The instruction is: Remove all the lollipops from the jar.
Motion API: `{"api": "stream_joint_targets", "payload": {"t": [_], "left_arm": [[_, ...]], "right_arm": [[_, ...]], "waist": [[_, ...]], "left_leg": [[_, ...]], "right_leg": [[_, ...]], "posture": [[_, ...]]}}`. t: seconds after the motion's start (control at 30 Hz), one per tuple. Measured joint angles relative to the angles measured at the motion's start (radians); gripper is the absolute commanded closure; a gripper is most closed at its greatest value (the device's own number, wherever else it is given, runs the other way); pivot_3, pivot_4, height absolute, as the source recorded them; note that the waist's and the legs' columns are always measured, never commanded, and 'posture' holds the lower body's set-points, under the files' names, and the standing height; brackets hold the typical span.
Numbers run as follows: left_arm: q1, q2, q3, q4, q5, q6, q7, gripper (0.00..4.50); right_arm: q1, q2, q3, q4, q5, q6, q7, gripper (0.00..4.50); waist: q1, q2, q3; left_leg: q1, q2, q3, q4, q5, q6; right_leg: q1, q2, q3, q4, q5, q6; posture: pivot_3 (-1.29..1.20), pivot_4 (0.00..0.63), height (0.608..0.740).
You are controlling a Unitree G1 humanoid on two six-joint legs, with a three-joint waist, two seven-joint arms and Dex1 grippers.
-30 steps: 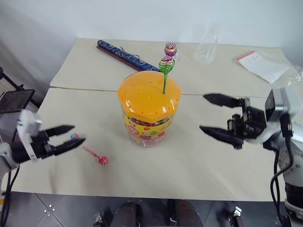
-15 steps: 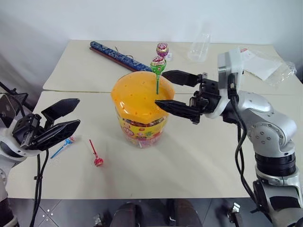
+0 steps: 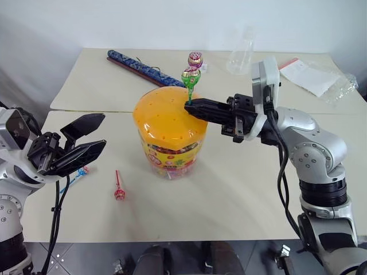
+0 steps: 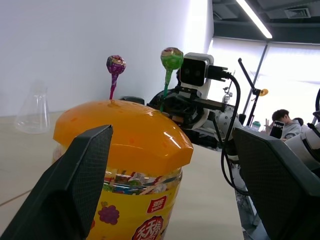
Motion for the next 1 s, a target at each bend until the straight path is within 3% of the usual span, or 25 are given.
{"api": "stream_joint_targets", "payload": {"t": [0.17, 0.23, 0.27, 0.3, 0.33, 0.37, 0.4, 0.43, 0.7, 0.8, 0.97, 1.0], "left_arm": [[-0.018, 0.000, -0.012, 0.008, -0.001, -0.008, -0.007, 0.45], [-0.028, 0.002, -0.032, 0.007, 0.007, -0.013, -0.013, 0.45], [-0.032, 0.006, -0.043, 0.007, 0.019, -0.019, -0.022, 0.45], [-0.036, 0.014, -0.059, -0.005, 0.032, -0.025, -0.035, 0.45], [-0.029, 0.023, -0.058, -0.010, 0.038, -0.029, -0.043, 0.45], [-0.032, 0.039, -0.082, -0.027, 0.073, -0.050, -0.068, 0.45], [-0.028, 0.056, -0.099, -0.040, 0.103, -0.068, -0.088, 0.45], [-0.029, 0.063, -0.113, -0.048, 0.124, -0.081, -0.099, 0.45], [-0.064, 0.072, -0.173, -0.064, 0.162, -0.109, -0.144, 0.45], [-0.066, 0.071, -0.174, -0.062, 0.161, -0.109, -0.151, 0.45], [-0.072, 0.054, -0.173, -0.055, 0.155, -0.107, -0.131, 0.45], [-0.071, 0.047, -0.169, -0.050, 0.152, -0.107, -0.120, 0.45]], "right_arm": [[-0.025, 0.042, -0.139, 0.027, 0.115, -0.033, -0.003, 4.47], [-0.024, -0.029, -0.214, 0.045, 0.174, -0.002, -0.016, 4.47], [-0.018, -0.110, -0.268, 0.070, 0.187, 0.025, -0.017, 4.47], [0.038, -0.282, -0.288, 0.086, 0.152, 0.051, 0.021, 4.47], [0.071, -0.353, -0.292, 0.104, 0.124, 0.066, 0.035, 4.47], [0.208, -0.568, -0.270, 0.136, 0.008, 0.088, 0.065, 4.47], [0.327, -0.714, -0.225, 0.183, -0.104, 0.106, 0.080, 4.47], [0.413, -0.769, -0.201, 0.249, -0.189, 0.103, 0.086, 4.47], [0.589, -0.756, -0.094, 0.455, -0.513, -0.186, 0.147, 4.47], [0.599, -0.738, -0.088, 0.485, -0.533, -0.212, 0.184, 3.90], [0.591, -0.687, -0.131, 0.478, -0.497, -0.252, 0.256, 2.24], [0.579, -0.668, -0.155, 0.467, -0.468, -0.258, 0.283, 2.24]], "waist": [[0.002, 0.000, 0.000], [0.008, 0.000, 0.000], [0.013, 0.000, 0.000], [0.029, 0.000, 0.000], [0.030, 0.000, 0.000], [0.042, 0.000, 0.000], [0.047, 0.000, 0.000], [0.048, -0.002, -0.001], [0.009, 0.004, 0.001], [0.008, 0.004, 0.001], [0.014, 0.004, 0.001], [0.016, 0.004, 0.001]], "left_leg": [[0.000, 0.000, -0.001, 0.000, 0.000, 0.000], [-0.001, -0.001, -0.002, 0.000, 0.000, 0.000], [-0.001, -0.001, -0.001, 0.000, -0.001, 0.001], [-0.003, -0.002, -0.003, 0.000, -0.002, 0.003], [-0.002, -0.002, -0.004, -0.001, -0.002, 0.003], [-0.003, -0.002, -0.005, 0.000, -0.004, 0.004], [-0.003, -0.002, -0.005, -0.001, -0.004, 0.004], [-0.003, -0.002, -0.004, -0.001, -0.005, 0.005], [0.003, 0.001, 0.013, 0.000, -0.001, 0.003], [0.003, 0.001, 0.012, 0.000, -0.001, 0.002], [0.002, 0.002, 0.010, 0.000, -0.001, 0.002], [0.002, 0.002, 0.010, 0.000, -0.001, 0.002]], "right_leg": [[0.000, 0.000, 0.000, 0.000, 0.000, 0.000], [0.000, -0.001, 0.000, 0.000, 0.000, 0.000], [0.000, -0.001, 0.000, -0.001, 0.000, 0.000], [0.001, -0.001, 0.000, -0.004, 0.000, 0.000], [0.001, 0.000, 0.000, -0.005, 0.000, 0.000], [0.002, 0.000, 0.000, -0.007, 0.000, 0.000], [0.002, 0.000, 0.001, -0.008, 0.000, 0.000], [0.003, 0.000, 0.000, -0.009, 0.000, 0.000], [0.003, 0.001, 0.001, -0.010, 0.001, 0.003], [0.002, 0.001, 0.003, -0.009, 0.001, 0.003], [0.002, 0.001, 0.001, -0.009, 0.002, 0.003], [0.002, 0.001, 0.001, -0.009, 0.002, 0.003]], "posture": [[0.00, 0.150, 0.740], [0.00, 0.150, 0.740], [0.00, 0.150, 0.740], [0.00, 0.150, 0.740], [0.00, 0.150, 0.740], [0.00, 0.150, 0.740], [0.00, 0.150, 0.740], [0.00, 0.150, 0.740], [0.00, 0.150, 0.740], [0.00, 0.150, 0.740], [0.00, 0.150, 0.740], [0.00, 0.150, 0.740]]}}
